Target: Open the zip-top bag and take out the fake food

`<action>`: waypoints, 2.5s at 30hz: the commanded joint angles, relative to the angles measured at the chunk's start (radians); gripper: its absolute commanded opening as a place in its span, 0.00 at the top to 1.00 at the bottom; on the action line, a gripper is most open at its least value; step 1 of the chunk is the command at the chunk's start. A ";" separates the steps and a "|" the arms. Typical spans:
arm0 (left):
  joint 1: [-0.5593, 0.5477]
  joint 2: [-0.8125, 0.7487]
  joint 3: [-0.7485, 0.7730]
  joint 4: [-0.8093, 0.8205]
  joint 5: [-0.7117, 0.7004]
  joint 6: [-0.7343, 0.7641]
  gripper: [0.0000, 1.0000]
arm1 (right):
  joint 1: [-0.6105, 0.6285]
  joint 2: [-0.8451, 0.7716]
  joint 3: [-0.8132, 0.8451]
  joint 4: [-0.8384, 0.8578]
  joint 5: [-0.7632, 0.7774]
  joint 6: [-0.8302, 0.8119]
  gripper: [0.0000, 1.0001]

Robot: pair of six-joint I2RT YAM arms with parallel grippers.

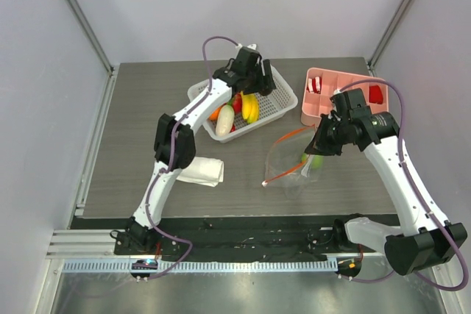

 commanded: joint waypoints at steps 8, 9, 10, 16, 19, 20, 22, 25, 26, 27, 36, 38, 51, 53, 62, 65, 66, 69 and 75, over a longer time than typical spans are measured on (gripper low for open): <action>-0.007 -0.203 -0.034 -0.165 -0.126 0.135 0.00 | -0.002 0.019 0.070 -0.006 -0.026 -0.015 0.99; -0.007 -0.250 -0.042 -0.169 -0.105 0.152 0.08 | -0.003 0.022 0.070 -0.007 -0.031 -0.018 0.99; -0.008 -0.283 -0.056 -0.171 -0.030 0.158 0.12 | -0.003 0.025 0.072 -0.006 -0.035 -0.021 0.99; -0.056 -0.615 -0.463 0.066 0.282 0.048 0.46 | -0.002 0.045 0.101 -0.023 -0.034 -0.060 0.99; -0.151 -0.740 -0.620 0.159 0.323 0.035 0.62 | -0.002 0.059 0.124 -0.035 -0.039 -0.067 0.99; -0.174 -0.760 -0.649 0.200 0.331 0.032 0.64 | -0.003 0.060 0.135 -0.041 -0.049 -0.069 0.99; -0.247 -0.798 -0.724 0.226 0.307 0.025 0.73 | -0.003 0.063 0.139 -0.047 -0.058 -0.070 0.99; -0.309 -0.786 -0.756 0.232 0.271 0.006 0.84 | 0.000 0.065 0.147 -0.060 -0.072 -0.072 0.99; -0.323 -0.768 -0.756 0.234 0.265 0.000 0.85 | -0.002 0.062 0.149 -0.064 -0.077 -0.071 0.99; -0.336 -0.762 -0.756 0.229 0.255 0.000 0.86 | -0.002 0.062 0.149 -0.067 -0.089 -0.067 0.99; -0.383 -0.720 -0.789 0.100 0.064 -0.032 1.00 | 0.009 0.028 0.126 -0.075 -0.131 -0.035 0.99; -0.399 -0.705 -0.776 0.096 0.045 -0.025 1.00 | 0.018 0.025 0.106 -0.063 -0.155 -0.008 0.99; -0.570 -0.674 -0.720 -0.030 -0.428 0.072 1.00 | 0.061 -0.004 0.027 0.059 -0.224 0.147 0.99; -0.579 -0.644 -0.722 -0.021 -0.468 0.069 1.00 | 0.064 -0.001 0.027 0.066 -0.236 0.155 0.99; -0.577 -0.634 -0.878 0.261 -0.483 0.107 1.00 | 0.064 -0.010 0.015 0.080 -0.269 0.169 0.99; -0.574 -0.634 -0.895 0.274 -0.459 0.121 1.00 | 0.063 -0.016 0.014 0.074 -0.275 0.155 0.99; -0.564 -0.643 -0.926 0.287 -0.448 0.123 1.00 | 0.064 -0.016 0.014 0.069 -0.273 0.149 0.99; -0.522 -0.696 -1.007 0.422 -0.293 0.123 1.00 | 0.063 -0.015 0.015 0.062 -0.275 0.131 0.99; -0.450 -0.702 -1.107 0.582 0.022 0.144 1.00 | 0.063 0.008 0.012 0.040 -0.319 0.045 0.99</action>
